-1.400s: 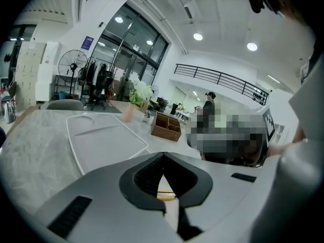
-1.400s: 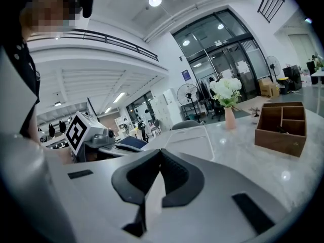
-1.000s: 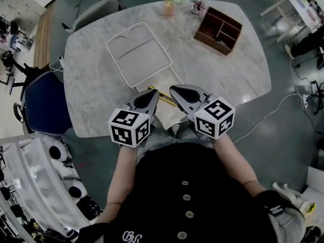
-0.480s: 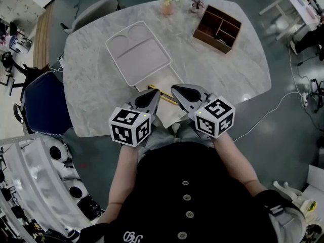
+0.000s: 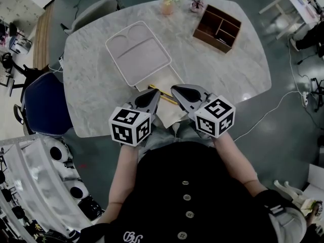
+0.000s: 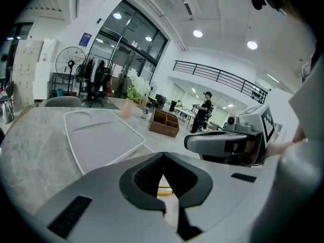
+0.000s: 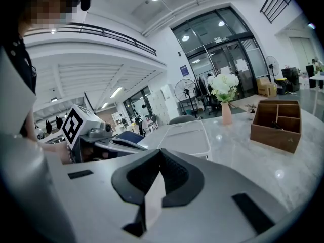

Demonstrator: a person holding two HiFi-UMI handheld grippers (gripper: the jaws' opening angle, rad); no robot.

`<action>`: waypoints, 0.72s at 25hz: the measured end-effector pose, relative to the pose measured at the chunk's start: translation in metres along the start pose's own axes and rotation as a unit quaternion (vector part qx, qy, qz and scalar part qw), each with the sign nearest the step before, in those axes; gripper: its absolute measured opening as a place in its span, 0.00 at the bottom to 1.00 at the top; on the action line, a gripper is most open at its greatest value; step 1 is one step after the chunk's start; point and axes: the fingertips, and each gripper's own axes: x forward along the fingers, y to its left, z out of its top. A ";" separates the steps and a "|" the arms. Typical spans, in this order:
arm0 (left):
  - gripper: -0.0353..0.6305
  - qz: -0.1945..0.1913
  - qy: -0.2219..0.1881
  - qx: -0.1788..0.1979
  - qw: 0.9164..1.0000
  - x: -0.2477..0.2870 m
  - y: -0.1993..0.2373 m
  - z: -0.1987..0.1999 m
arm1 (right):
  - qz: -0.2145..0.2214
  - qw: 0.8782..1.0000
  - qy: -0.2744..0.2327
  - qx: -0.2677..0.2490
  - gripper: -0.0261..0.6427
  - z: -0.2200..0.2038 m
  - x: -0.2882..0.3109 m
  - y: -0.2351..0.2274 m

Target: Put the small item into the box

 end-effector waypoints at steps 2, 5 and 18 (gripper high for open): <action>0.08 -0.001 0.001 0.000 1.000 0.000 0.000 0.000 | 0.002 1.000 0.001 0.001 0.04 0.000 0.001 0.001; 0.08 -0.001 0.002 0.000 1.000 0.001 0.002 0.000 | 0.003 1.000 0.002 0.000 0.04 0.000 0.003 0.000; 0.08 -0.003 0.007 0.001 1.000 0.001 0.005 -0.001 | 0.008 1.000 0.011 -0.005 0.04 -0.003 0.008 0.003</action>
